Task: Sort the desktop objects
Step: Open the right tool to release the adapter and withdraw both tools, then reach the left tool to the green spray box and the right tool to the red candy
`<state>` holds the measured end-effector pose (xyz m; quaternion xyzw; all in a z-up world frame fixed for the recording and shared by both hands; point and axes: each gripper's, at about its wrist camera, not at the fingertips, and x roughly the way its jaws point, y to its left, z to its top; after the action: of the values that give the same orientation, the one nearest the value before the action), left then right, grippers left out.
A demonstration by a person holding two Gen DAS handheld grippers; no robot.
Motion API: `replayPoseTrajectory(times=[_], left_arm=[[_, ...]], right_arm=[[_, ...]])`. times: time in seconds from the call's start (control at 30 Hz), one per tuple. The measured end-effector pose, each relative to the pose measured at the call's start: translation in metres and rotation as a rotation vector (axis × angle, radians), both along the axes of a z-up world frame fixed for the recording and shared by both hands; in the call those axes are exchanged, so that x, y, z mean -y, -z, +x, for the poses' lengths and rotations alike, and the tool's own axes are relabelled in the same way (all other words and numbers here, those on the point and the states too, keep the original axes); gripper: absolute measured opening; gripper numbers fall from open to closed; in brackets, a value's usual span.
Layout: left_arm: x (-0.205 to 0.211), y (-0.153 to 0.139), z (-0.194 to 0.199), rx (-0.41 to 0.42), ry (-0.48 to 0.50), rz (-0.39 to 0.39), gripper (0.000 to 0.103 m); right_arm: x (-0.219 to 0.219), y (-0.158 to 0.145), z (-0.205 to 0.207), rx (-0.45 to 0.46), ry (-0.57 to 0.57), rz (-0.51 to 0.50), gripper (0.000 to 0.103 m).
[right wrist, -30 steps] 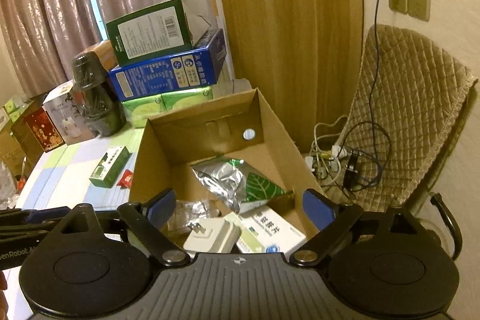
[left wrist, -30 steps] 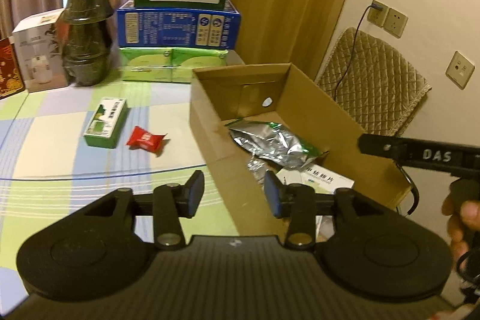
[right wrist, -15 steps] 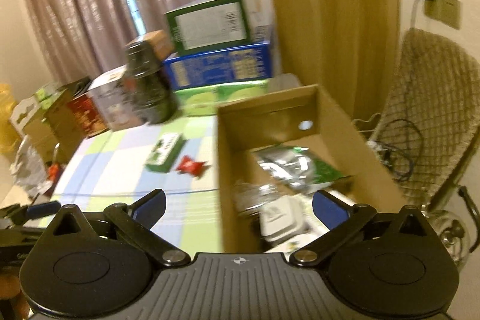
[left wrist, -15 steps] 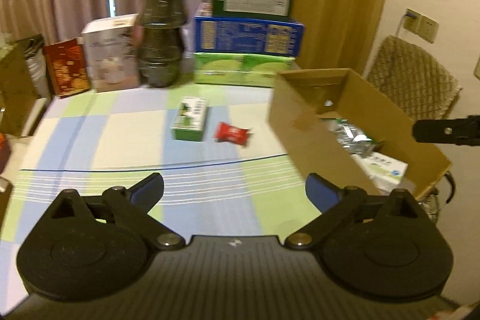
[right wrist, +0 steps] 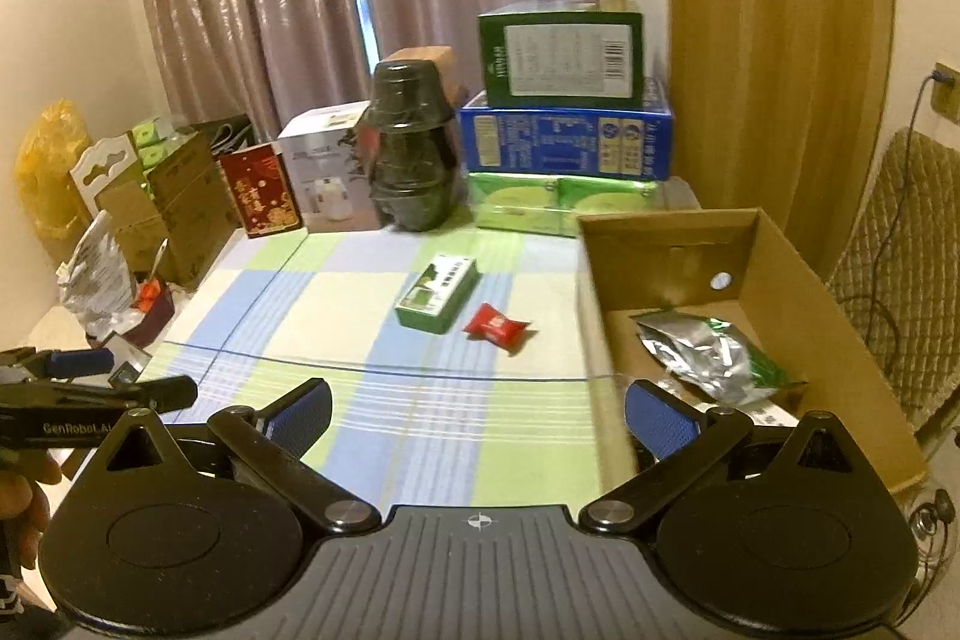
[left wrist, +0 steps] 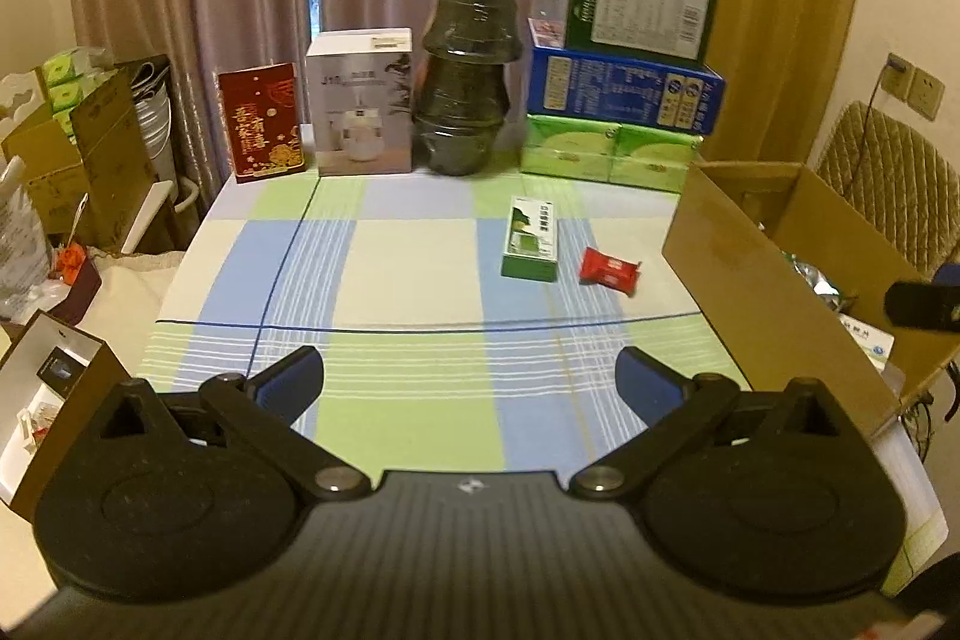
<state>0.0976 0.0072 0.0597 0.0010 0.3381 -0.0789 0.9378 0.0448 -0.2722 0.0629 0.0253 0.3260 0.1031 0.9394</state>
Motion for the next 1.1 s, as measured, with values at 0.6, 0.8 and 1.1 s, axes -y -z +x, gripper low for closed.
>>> replayPoseTrajectory(times=[0.6, 0.8, 1.1], left_arm=[[-0.020, 0.075, 0.098, 0.015, -0.050, -0.032, 0.102], [-0.013, 0.103, 0.129, -0.003, -0.021, -0.028, 0.102], [-0.005, 0.132, 0.172, -0.026, 0.001, -0.043, 0.101]], right_arm=[[-0.052, 0.110, 0.098, 0.017, -0.006, 0.006, 0.099], [-0.054, 0.150, 0.132, 0.010, 0.007, -0.012, 0.089], [-0.042, 0.185, 0.187, 0.004, 0.055, -0.027, 0.075]])
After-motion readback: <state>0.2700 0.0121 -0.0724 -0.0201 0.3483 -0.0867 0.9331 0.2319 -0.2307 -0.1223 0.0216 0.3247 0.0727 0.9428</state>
